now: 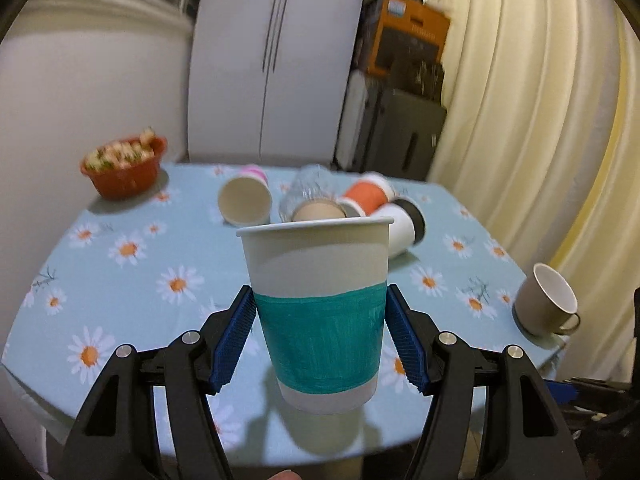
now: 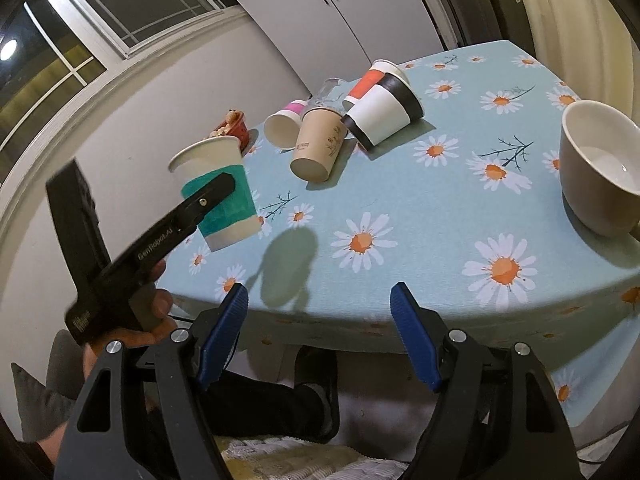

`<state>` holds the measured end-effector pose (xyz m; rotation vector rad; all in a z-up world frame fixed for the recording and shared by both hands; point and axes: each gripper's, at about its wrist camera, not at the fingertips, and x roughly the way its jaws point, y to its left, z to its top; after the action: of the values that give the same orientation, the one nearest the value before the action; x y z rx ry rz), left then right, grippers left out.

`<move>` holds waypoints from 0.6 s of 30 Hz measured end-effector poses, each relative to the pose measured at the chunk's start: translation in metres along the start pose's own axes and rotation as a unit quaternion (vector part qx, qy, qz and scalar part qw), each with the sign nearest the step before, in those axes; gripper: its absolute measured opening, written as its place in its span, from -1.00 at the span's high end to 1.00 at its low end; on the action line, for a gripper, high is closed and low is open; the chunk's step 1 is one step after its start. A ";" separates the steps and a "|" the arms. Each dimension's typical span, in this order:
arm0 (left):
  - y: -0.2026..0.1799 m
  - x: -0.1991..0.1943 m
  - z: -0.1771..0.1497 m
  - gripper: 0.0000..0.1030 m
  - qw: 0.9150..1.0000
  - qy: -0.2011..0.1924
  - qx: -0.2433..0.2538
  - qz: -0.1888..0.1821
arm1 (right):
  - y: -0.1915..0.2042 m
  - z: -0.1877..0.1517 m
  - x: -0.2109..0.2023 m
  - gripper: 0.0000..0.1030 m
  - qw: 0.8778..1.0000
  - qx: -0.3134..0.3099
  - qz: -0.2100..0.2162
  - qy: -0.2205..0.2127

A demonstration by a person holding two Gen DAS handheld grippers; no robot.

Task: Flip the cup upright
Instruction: 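Carry the upright teal-banded cup with the left gripper and lower it onto the table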

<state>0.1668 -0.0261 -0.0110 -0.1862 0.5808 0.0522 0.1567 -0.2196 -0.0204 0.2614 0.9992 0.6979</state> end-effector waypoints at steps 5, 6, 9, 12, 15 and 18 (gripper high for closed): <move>-0.015 -0.006 -0.016 -0.24 0.996 -0.075 0.035 0.023 | -0.005 0.001 -0.001 -0.42 1.000 0.010 -0.001 -0.002; -0.016 -0.005 -0.020 -0.24 0.995 -0.090 0.037 0.022 | -0.007 0.001 -0.001 -0.42 1.000 0.013 -0.001 -0.002; -0.019 0.000 -0.031 -0.24 0.992 -0.120 0.037 0.031 | -0.012 0.003 -0.001 -0.42 1.000 0.026 0.001 -0.003; -0.021 0.006 -0.043 -0.24 0.987 -0.150 0.043 0.048 | -0.017 0.005 0.000 -0.42 0.999 0.037 -0.002 -0.004; -0.020 0.012 -0.054 -0.24 0.982 -0.175 0.039 0.061 | -0.020 0.005 0.002 -0.42 0.999 0.043 -0.007 -0.001; -0.017 0.018 -0.063 -0.24 0.980 -0.184 0.032 0.075 | -0.020 0.005 0.006 -0.42 0.999 0.042 -0.012 0.005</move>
<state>0.1499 -0.0553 -0.0701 -0.0662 0.2262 0.2103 0.1715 -0.2305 -0.0320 0.3187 1.0405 0.6375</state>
